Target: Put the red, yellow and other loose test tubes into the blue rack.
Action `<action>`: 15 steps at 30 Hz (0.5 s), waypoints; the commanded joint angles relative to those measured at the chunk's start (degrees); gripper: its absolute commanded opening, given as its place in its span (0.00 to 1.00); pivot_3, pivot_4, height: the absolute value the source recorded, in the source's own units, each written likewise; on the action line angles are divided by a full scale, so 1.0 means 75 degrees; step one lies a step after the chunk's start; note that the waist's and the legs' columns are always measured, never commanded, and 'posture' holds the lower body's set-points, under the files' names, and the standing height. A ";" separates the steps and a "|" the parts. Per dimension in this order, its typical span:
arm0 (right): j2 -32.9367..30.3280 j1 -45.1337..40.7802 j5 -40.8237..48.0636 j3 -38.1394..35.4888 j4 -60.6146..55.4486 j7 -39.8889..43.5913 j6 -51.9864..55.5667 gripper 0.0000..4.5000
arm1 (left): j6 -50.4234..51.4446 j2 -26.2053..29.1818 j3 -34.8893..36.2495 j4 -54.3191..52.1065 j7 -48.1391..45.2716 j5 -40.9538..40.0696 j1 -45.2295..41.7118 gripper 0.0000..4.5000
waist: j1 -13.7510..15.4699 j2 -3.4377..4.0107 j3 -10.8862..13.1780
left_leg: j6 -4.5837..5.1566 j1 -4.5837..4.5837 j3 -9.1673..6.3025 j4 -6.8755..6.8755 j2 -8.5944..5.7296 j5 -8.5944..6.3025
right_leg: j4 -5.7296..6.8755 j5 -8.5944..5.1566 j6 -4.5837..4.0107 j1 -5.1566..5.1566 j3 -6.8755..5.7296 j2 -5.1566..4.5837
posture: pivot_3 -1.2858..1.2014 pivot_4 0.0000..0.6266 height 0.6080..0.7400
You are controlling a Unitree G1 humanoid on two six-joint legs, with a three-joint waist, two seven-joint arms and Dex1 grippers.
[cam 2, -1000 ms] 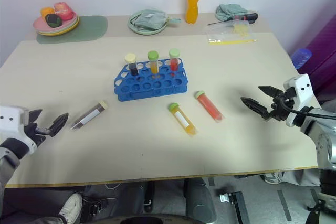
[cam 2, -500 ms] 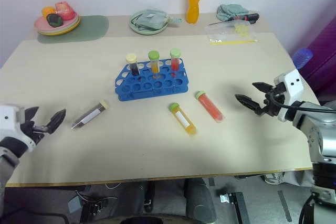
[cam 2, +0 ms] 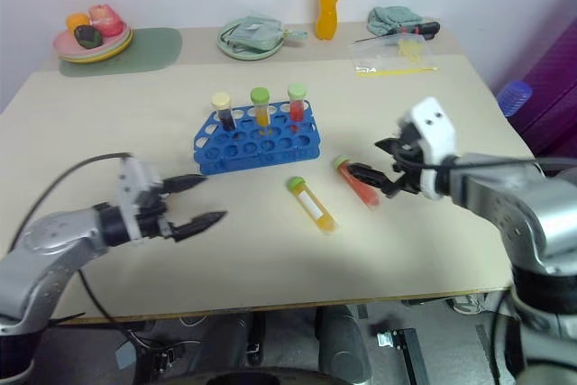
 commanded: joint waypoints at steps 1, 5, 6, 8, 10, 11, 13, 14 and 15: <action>0.0144 -0.0602 -0.0068 0.0901 0.0534 -0.0956 0.0944 0.97 | -0.0469 -0.0183 -0.0617 -0.0122 -0.0346 0.0176 -0.0107 0.98 | 0.0034 0.0000 0.0000 | 0.0000 -0.0006 -0.0002 -0.0001 -0.0001 0.0000 | -0.0003 0.0000 0.0000 -0.0003 0.0000 -0.0001 | 0.52 0.24 1.00; 0.0069 -0.1331 0.0025 0.1792 0.1683 -0.1468 0.0944 0.97 | -0.0583 -0.0442 -0.0818 -0.0267 -0.0275 0.0178 -0.0041 0.98 | 0.0032 0.0002 0.0002 | 0.0005 -0.0026 -0.0002 -0.0004 -0.0017 -0.0003 | -0.0017 0.0001 0.0002 -0.0011 -0.0001 -0.0020 | 0.52 0.24 1.00; 0.0060 -0.1504 -0.0034 0.1986 0.1886 -0.1524 0.0944 0.97 | -0.0579 -0.0465 -0.0775 -0.0298 -0.0228 0.0172 0.0017 0.98 | 0.0011 0.0002 0.0002 | 0.0007 -0.0027 0.0002 -0.0003 -0.0021 -0.0004 | -0.0018 0.0002 0.0004 -0.0011 -0.0001 -0.0026 | 0.52 0.24 1.00; 0.0104 -0.1846 -0.0161 0.2248 0.2338 -0.1596 0.0944 0.97 | -0.0585 -0.0497 -0.0690 -0.0365 -0.0155 0.0151 0.0155 0.98 | -0.0002 0.0002 0.0002 | 0.0008 -0.0026 0.0006 -0.0002 -0.0022 -0.0004 | -0.0018 0.0002 0.0005 -0.0011 -0.0002 -0.0028 | 0.52 0.24 1.00; 0.0166 -0.2150 -0.0169 0.2417 0.2829 -0.1619 0.0944 0.97 | -0.0596 -0.0500 -0.0635 -0.0425 -0.0093 0.0137 0.0301 0.98 | -0.0010 0.0002 0.0002 | 0.0009 -0.0023 0.0005 -0.0003 -0.0020 -0.0004 | -0.0015 0.0003 0.0007 -0.0011 -0.0002 -0.0021 | 0.52 0.24 1.00; 0.0182 -0.2276 -0.0152 0.2506 0.3017 -0.1589 0.0944 0.97 | -0.0609 -0.0499 -0.0640 -0.0457 -0.0059 0.0164 0.0357 0.98 | -0.0010 0.0002 0.0002 | 0.0009 -0.0023 0.0003 -0.0003 -0.0019 -0.0004 | -0.0014 0.0003 0.0007 -0.0011 -0.0002 -0.0015 | 0.52 0.24 1.00; 0.0228 -0.2516 -0.0109 0.2692 0.3360 -0.1514 0.0944 0.97 | -0.0619 -0.0497 -0.0638 -0.0527 0.0016 0.0194 0.0453 0.98 | -0.0006 0.0003 0.0002 | 0.0009 -0.0023 0.0003 -0.0004 -0.0019 -0.0005 | -0.0014 0.0003 0.0008 -0.0012 -0.0002 -0.0008 | 0.52 0.24 1.00; 0.0228 -0.2637 -0.0105 0.2838 0.3520 -0.1417 0.0944 0.97 | -0.0607 -0.0513 -0.0648 -0.0564 0.0075 0.0207 0.0479 0.98 | 0.0000 0.0003 0.0002 | 0.0009 -0.0023 0.0001 -0.0004 -0.0018 -0.0005 | -0.0013 0.0005 0.0011 -0.0012 -0.0003 -0.0004 | 0.52 0.24 1.00; 0.0225 -0.2736 -0.0128 0.2980 0.3639 -0.1330 0.0944 0.97 | -0.0599 -0.0519 -0.0652 -0.0591 0.0115 0.0210 0.0498 0.98 | 0.0000 0.0003 0.0002 | 0.0009 -0.0022 -0.0001 -0.0004 -0.0018 -0.0005 | -0.0010 0.0005 0.0011 -0.0012 -0.0003 -0.0003 | 0.52 0.24 1.00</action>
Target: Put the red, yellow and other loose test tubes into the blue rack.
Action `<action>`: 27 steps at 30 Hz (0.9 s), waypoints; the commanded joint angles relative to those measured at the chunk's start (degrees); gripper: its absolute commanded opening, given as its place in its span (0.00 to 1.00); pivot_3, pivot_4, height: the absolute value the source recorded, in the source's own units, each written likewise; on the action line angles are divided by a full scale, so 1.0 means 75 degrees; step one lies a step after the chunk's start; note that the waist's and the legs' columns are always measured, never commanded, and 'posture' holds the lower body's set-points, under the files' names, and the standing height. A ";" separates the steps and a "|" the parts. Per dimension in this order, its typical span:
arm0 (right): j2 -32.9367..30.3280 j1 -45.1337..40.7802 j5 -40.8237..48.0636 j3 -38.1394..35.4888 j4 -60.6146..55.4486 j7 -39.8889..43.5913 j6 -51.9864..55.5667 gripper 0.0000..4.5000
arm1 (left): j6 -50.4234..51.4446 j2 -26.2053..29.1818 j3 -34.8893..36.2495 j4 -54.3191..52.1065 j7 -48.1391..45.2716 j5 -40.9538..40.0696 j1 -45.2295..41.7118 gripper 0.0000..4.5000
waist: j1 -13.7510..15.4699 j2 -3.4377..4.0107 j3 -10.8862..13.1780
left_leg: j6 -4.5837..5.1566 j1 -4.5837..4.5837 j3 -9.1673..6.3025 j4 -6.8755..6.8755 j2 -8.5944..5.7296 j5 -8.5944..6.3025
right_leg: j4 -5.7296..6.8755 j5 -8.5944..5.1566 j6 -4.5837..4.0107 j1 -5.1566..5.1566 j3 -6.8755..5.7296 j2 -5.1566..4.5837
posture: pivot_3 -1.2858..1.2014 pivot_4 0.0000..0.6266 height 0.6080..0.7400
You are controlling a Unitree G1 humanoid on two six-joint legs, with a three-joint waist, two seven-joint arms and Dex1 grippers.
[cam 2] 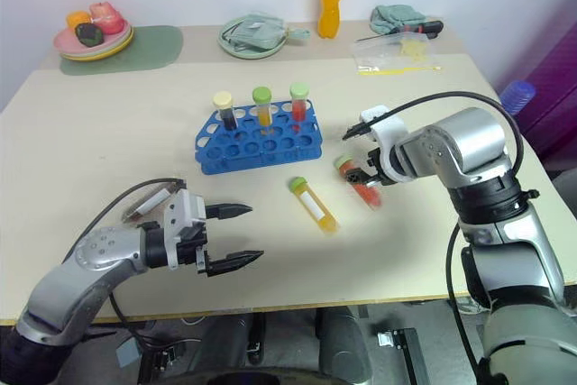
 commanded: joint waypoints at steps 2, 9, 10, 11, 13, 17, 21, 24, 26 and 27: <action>0.0058 -0.0505 -0.0072 0.0426 0.0437 0.0274 0.0045 0.97 | -0.0132 -0.0034 0.0133 -0.0385 0.0151 -0.0007 0.0086 0.98 | -0.0003 0.0000 0.0000 | 0.0000 0.0001 0.0000 0.0001 0.0000 0.0000 | 0.0003 0.0001 0.0002 0.0000 0.0000 0.0001 | 0.52 0.24 1.00; 0.0312 -0.0743 -0.0326 0.0724 0.0978 0.0538 0.0045 0.56 | -0.0120 -0.0023 0.0190 -0.0436 0.0284 -0.0069 0.0145 1.00 | -0.0003 0.0002 0.0001 | 0.0000 0.0001 0.0000 0.0000 -0.0001 0.0000 | 0.0003 0.0011 0.0019 -0.0002 0.0000 0.0003 | 0.52 0.24 1.00; 0.0312 -0.0743 -0.0337 0.0760 0.0972 0.0575 0.0045 0.45 | -0.0112 -0.0017 0.0202 -0.0449 0.0293 -0.0087 0.0153 1.00 | -0.0001 0.0002 0.0001 | 0.0000 0.0001 0.0000 0.0000 -0.0001 0.0000 | 0.0003 0.0011 0.0020 -0.0002 0.0000 0.0003 | 0.52 0.24 1.00; 0.0314 -0.0736 -0.0342 0.0776 0.0960 0.0602 0.0045 0.34 | -0.0111 -0.0009 0.0214 -0.0455 0.0297 -0.0098 0.0162 1.00 | 0.0000 0.0002 0.0001 | 0.0000 0.0001 0.0000 0.0000 -0.0001 0.0000 | 0.0003 0.0012 0.0021 -0.0002 0.0000 0.0002 | 0.52 0.24 1.00; 0.0280 -0.0738 -0.0314 0.0762 0.0870 0.0646 0.0045 0.16 | -0.0108 0.0005 0.0237 -0.0458 0.0295 -0.0112 0.0167 1.00 | -0.0002 0.0002 0.0001 | 0.0000 0.0001 0.0000 0.0000 -0.0001 0.0000 | 0.0003 0.0011 0.0020 -0.0002 -0.0001 0.0002 | 0.52 0.24 1.00; -0.0054 -0.0626 -0.0305 0.0287 -0.0065 0.0805 0.0007 0.16 | -0.0091 0.0004 0.0336 -0.0485 0.0341 -0.0150 0.0197 1.00 | -0.0001 0.0009 0.0006 | 0.0000 0.0001 0.0001 0.0000 -0.0001 0.0000 | 0.0003 0.0011 0.0020 -0.0002 -0.0001 0.0003 | 0.52 0.24 1.00; -0.0099 0.0464 -0.0080 -0.1123 -0.2287 0.1377 -0.1936 0.16 | -0.0122 -0.0032 0.0594 -0.0377 0.0446 -0.0178 0.0305 1.00 | 0.0020 0.0008 0.0005 | 0.0002 -0.0004 -0.0004 -0.0004 0.0001 -0.0001 | 0.0001 0.0011 0.0025 -0.0007 -0.0003 0.0003 | 0.52 0.24 1.00; 0.0935 0.1638 -0.0728 -0.1867 -0.3329 0.1001 -0.4604 0.16 | -0.0213 -0.0232 0.0723 -0.0113 0.0630 -0.0135 0.0257 1.00 | -0.0024 0.0006 0.0002 | 0.0003 0.0001 -0.0001 -0.0007 0.0002 -0.0002 | -0.0004 0.0012 0.0030 -0.0003 -0.0004 0.0011 | 0.52 0.24 1.00; 0.1699 0.2175 -0.0984 -0.1953 -0.3569 0.0764 -0.5675 0.16 | -0.0223 -0.0431 0.0809 0.0056 0.0761 -0.0168 0.0146 1.00 | -0.0022 0.0007 0.0003 | 0.0003 0.0009 0.0000 -0.0007 0.0006 -0.0002 | 0.0004 0.0012 0.0030 0.0000 -0.0003 0.0017 | 0.52 0.24 1.00; 0.2370 0.2432 -0.1026 -0.2014 -0.3508 0.0481 -0.6194 0.16 | -0.0251 -0.0578 0.0851 0.0199 0.0899 -0.0135 0.0037 1.00 | -0.0014 0.0005 0.0001 | 0.0002 0.0009 0.0000 -0.0005 0.0006 -0.0001 | 0.0012 0.0012 0.0030 -0.0004 -0.0002 0.0017 | 0.52 0.24 1.00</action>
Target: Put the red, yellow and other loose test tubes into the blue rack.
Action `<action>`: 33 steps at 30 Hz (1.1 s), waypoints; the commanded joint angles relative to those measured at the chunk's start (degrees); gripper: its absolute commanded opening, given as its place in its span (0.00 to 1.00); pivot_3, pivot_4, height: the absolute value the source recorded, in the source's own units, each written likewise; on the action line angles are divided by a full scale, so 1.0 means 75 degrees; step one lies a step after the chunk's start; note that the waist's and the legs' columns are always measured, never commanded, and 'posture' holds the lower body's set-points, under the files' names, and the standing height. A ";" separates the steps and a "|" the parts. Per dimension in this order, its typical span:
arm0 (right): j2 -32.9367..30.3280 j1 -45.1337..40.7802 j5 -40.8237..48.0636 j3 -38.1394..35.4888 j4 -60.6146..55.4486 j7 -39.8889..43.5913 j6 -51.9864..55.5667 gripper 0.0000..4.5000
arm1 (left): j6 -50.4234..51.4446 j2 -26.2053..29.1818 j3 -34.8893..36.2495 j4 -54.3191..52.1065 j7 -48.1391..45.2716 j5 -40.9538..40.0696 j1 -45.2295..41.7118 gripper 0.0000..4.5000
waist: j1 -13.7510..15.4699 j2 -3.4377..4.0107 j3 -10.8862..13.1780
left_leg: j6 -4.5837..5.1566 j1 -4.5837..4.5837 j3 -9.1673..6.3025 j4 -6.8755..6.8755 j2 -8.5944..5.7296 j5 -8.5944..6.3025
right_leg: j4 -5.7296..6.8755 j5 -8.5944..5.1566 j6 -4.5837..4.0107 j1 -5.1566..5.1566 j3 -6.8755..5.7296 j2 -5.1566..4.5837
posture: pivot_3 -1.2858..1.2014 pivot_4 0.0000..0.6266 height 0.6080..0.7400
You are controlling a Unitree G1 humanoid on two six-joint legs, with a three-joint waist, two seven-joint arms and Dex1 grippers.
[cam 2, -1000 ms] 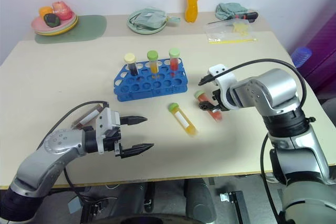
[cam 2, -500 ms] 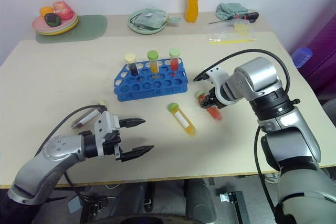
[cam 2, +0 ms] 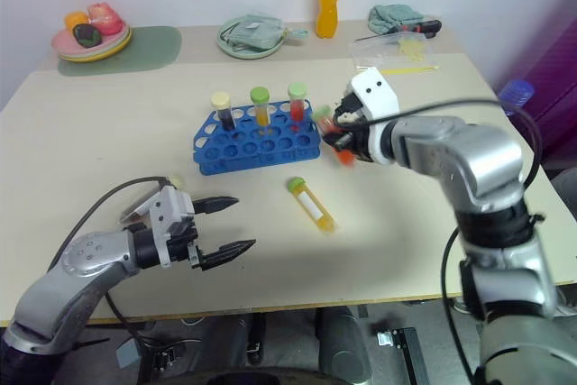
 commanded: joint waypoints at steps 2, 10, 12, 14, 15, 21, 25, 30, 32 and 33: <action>0.1941 0.0709 -0.0903 -0.0032 0.0171 -0.0977 -0.2845 0.16 | -0.0237 -0.0433 0.0240 0.0344 0.0457 0.0065 -0.0354 1.00 | 0.0009 0.0000 -0.0001 | -0.0001 0.0003 -0.0003 0.0006 0.0001 0.0001 | 0.0006 0.0000 -0.0001 0.0003 0.0000 0.0002 | 0.52 0.24 1.00; 0.3183 0.1077 -0.2676 0.0418 0.2190 -0.1541 -0.5867 0.16 | -0.0106 -0.0512 0.0317 0.0334 0.0653 0.0053 -0.0628 1.00 | 0.0019 0.0000 -0.0002 | -0.0006 0.0000 -0.0002 0.0006 -0.0007 0.0003 | 0.0002 0.0001 -0.0002 0.0004 0.0002 -0.0014 | 0.52 0.24 1.00; 0.3266 0.1052 -0.2833 0.0340 0.2615 -0.1590 -0.6229 0.16 | 0.0099 -0.0476 0.0378 0.0156 0.0768 -0.0042 -0.0739 1.00 | 0.0011 0.0000 -0.0002 | -0.0008 0.0002 -0.0004 0.0006 -0.0008 0.0005 | 0.0005 0.0001 -0.0003 0.0004 0.0001 -0.0011 | 0.52 0.24 1.00; 0.3324 0.1027 -0.2857 0.0276 0.2875 -0.1529 -0.6408 0.16 | 0.0315 -0.0464 0.0414 -0.0039 0.0886 -0.0149 -0.0826 1.00 | -0.0002 0.0001 -0.0001 | -0.0010 0.0005 -0.0005 0.0005 -0.0006 0.0006 | 0.0008 0.0001 -0.0004 0.0004 0.0001 -0.0007 | 0.52 0.24 1.00; 0.3332 0.1027 -0.2870 0.0273 0.2975 -0.1466 -0.6481 0.16 | 0.0410 -0.0461 0.0423 -0.0126 0.0936 -0.0190 -0.0857 1.00 | -0.0005 0.0001 -0.0001 | -0.0010 0.0005 -0.0005 0.0003 -0.0006 0.0006 | 0.0008 0.0001 -0.0004 0.0004 0.0001 -0.0006 | 0.52 0.24 1.00; 0.3437 0.0962 -0.3065 0.0255 0.3577 -0.1322 -0.6875 0.16 | 0.0785 -0.0414 0.0497 -0.0340 0.1070 -0.0370 -0.0992 1.00 | -0.0006 0.0001 -0.0001 | -0.0010 0.0007 -0.0005 0.0001 -0.0005 0.0006 | 0.0007 0.0001 -0.0004 0.0004 0.0001 -0.0006 | 0.52 0.24 1.00; 0.3529 0.0828 -0.3124 0.0202 0.4024 -0.1285 -0.7115 0.16 | 0.0911 -0.0379 0.0520 -0.0381 0.1086 -0.0462 -0.1059 1.00 | -0.0003 0.0001 -0.0001 | -0.0010 0.0009 -0.0005 0.0001 -0.0006 0.0006 | 0.0007 0.0001 -0.0004 0.0004 0.0002 -0.0006 | 0.52 0.24 1.00; 0.3660 0.0733 -0.3165 0.0111 0.4550 -0.1286 -0.7432 0.16 | 0.0899 -0.0338 0.0542 -0.0364 0.1058 -0.0497 -0.1029 1.00 | -0.0010 0.0001 -0.0001 | -0.0010 0.0009 -0.0005 0.0001 -0.0006 0.0006 | 0.0008 0.0001 -0.0004 0.0005 0.0002 -0.0006 | 0.52 0.24 1.00; 0.3707 0.0735 -0.3172 0.0084 0.4661 -0.1269 -0.7556 0.16 | 0.0870 -0.0327 0.0547 -0.0371 0.1048 -0.0499 -0.0976 1.00 | -0.0011 0.0001 -0.0001 | -0.0011 0.0010 -0.0006 0.0001 -0.0005 0.0006 | 0.0009 0.0001 -0.0004 0.0005 0.0002 -0.0006 | 0.52 0.24 1.00; 0.3731 0.0743 -0.3177 0.0074 0.4698 -0.1269 -0.7615 0.16 | 0.0854 -0.0320 0.0551 -0.0371 0.1042 -0.0500 -0.0954 1.00 | -0.0014 0.0001 -0.0001 | -0.0012 0.0011 -0.0006 0.0001 -0.0005 0.0007 | 0.0010 0.0001 -0.0004 0.0006 0.0002 -0.0006 | 0.52 0.24 1.00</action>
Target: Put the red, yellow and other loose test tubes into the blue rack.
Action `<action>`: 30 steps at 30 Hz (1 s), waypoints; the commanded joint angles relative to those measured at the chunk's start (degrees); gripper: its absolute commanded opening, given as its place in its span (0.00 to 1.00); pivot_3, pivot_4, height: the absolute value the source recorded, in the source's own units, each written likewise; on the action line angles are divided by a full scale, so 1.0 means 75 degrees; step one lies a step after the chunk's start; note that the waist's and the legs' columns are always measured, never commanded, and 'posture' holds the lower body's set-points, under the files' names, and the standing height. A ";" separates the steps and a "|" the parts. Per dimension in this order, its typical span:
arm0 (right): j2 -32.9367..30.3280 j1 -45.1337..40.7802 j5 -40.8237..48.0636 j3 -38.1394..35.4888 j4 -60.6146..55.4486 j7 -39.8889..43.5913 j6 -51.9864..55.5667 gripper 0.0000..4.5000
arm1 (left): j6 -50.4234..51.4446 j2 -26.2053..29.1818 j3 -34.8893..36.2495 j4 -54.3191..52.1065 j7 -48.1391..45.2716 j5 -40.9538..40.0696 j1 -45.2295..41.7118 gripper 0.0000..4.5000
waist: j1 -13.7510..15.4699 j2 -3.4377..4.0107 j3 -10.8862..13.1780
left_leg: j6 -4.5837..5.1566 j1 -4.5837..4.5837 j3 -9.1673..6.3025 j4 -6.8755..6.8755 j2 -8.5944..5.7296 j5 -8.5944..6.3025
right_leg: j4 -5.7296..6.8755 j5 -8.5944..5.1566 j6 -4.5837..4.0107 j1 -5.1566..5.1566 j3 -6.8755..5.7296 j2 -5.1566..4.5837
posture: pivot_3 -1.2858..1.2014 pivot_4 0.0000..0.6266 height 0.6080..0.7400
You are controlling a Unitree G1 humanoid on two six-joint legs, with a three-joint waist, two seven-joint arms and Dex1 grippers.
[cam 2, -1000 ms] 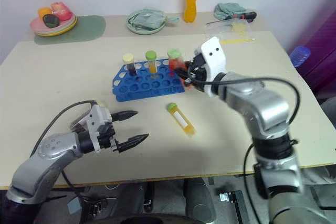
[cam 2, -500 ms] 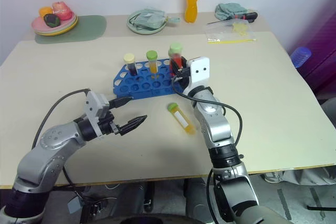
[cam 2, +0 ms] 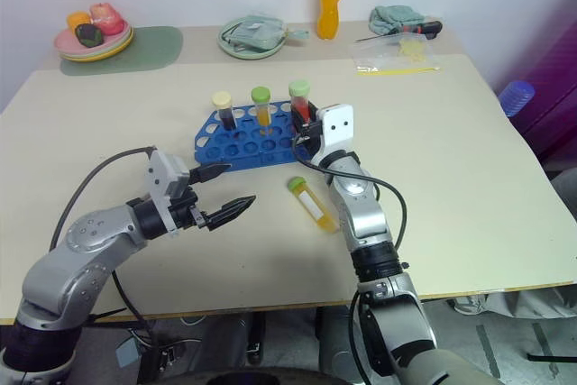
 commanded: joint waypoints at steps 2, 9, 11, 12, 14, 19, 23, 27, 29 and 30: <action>0.0142 -0.0071 -0.0026 -0.0115 0.0087 0.0022 -0.0397 0.16 | -0.0154 0.0064 0.0226 -0.0270 -0.0044 -0.0077 0.0063 1.00 | -0.0006 0.0000 0.0000 | -0.0001 0.0001 0.0000 0.0000 0.0000 0.0001 | 0.0001 0.0000 0.0000 0.0000 0.0000 0.0000 | 0.52 0.24 1.00; 0.0353 0.0314 -0.0108 -0.0058 0.0244 0.0068 -0.1069 0.16 | -0.0398 0.0097 0.0262 -0.0143 -0.0203 0.0008 0.0251 1.00 | -0.0008 0.0001 0.0000 | -0.0001 0.0001 0.0000 0.0000 0.0001 0.0001 | 0.0000 0.0000 -0.0001 0.0000 0.0001 0.0000 | 0.52 0.24 1.00; 0.0381 0.0346 -0.0235 -0.0080 0.0423 -0.0049 -0.1284 0.27 | -0.0518 0.0123 0.0278 -0.0069 -0.0278 0.0038 0.0321 1.00 | -0.0011 0.0001 0.0000 | -0.0002 0.0001 -0.0001 -0.0001 0.0001 0.0001 | 0.0000 -0.0001 -0.0001 0.0000 0.0001 0.0000 | 0.52 0.24 1.00; 0.0399 0.0340 -0.0195 -0.0115 0.0481 -0.0031 -0.1344 0.39 | -0.0576 0.0138 0.0284 -0.0036 -0.0312 0.0048 0.0357 1.00 | -0.0011 0.0002 0.0001 | -0.0001 0.0001 -0.0001 -0.0002 0.0001 0.0001 | 0.0000 -0.0001 -0.0001 0.0000 0.0001 0.0000 | 0.52 0.24 1.00; 0.0384 0.0321 -0.0177 -0.0132 0.0493 0.0014 -0.1430 0.60 | -0.0683 0.0161 0.0290 0.0021 -0.0370 0.0068 0.0423 1.00 | 0.0000 0.0002 0.0001 | -0.0002 0.0001 0.0000 -0.0002 0.0001 0.0001 | 0.0000 -0.0001 -0.0002 0.0000 0.0001 0.0000 | 0.52 0.24 1.00; -0.0253 0.0568 -0.0213 -0.0110 -0.1178 0.0274 -0.0254 0.99 | -0.0878 0.0199 0.0394 0.0069 -0.0442 0.0125 0.0612 1.00 | 0.0013 0.0006 0.0003 | -0.0002 0.0000 -0.0001 -0.0002 0.0004 0.0001 | -0.0002 -0.0001 -0.0003 0.0000 0.0001 -0.0003 | 0.52 0.24 1.00; -0.1662 0.1085 0.0960 -0.0443 -0.3565 0.1101 0.3089 0.99 | -0.1015 0.0283 0.0632 0.0192 -0.0530 0.0133 0.0840 1.00 | 0.0055 0.0006 0.0004 | -0.0002 -0.0004 -0.0006 -0.0002 0.0007 0.0001 | -0.0006 -0.0003 -0.0005 0.0002 0.0001 -0.0015 | 0.52 0.24 1.00; -0.3486 0.1204 0.2800 -0.1056 -0.5483 0.1932 0.6661 0.99 | -0.1241 0.0337 0.0653 0.0541 -0.0719 0.0223 0.0891 1.00 | 0.0054 0.0009 0.0006 | 0.0000 -0.0003 -0.0006 0.0000 0.0008 0.0000 | -0.0010 -0.0016 -0.0029 0.0007 -0.0001 -0.0020 | 0.52 0.24 1.00; -0.4165 0.0823 0.3412 -0.1083 -0.6058 0.2058 0.8205 0.99 | -0.1339 0.0335 0.0588 0.0759 -0.0831 0.0269 0.0783 1.00 | 0.0006 0.0010 0.0006 | 0.0001 0.0001 -0.0004 -0.0001 0.0016 -0.0001 | -0.0010 -0.0018 -0.0031 0.0007 -0.0001 -0.0010 | 0.52 0.24 1.00; -0.4198 0.0447 0.3882 -0.1190 -0.6257 0.2015 0.9272 0.99 | -0.1397 0.0324 0.0517 0.0891 -0.0919 0.0305 0.0689 1.00 | -0.0014 0.0018 0.0011 | 0.0002 0.0002 -0.0001 -0.0002 0.0021 -0.0001 | -0.0013 -0.0018 -0.0031 0.0006 -0.0001 -0.0004 | 0.52 0.24 1.00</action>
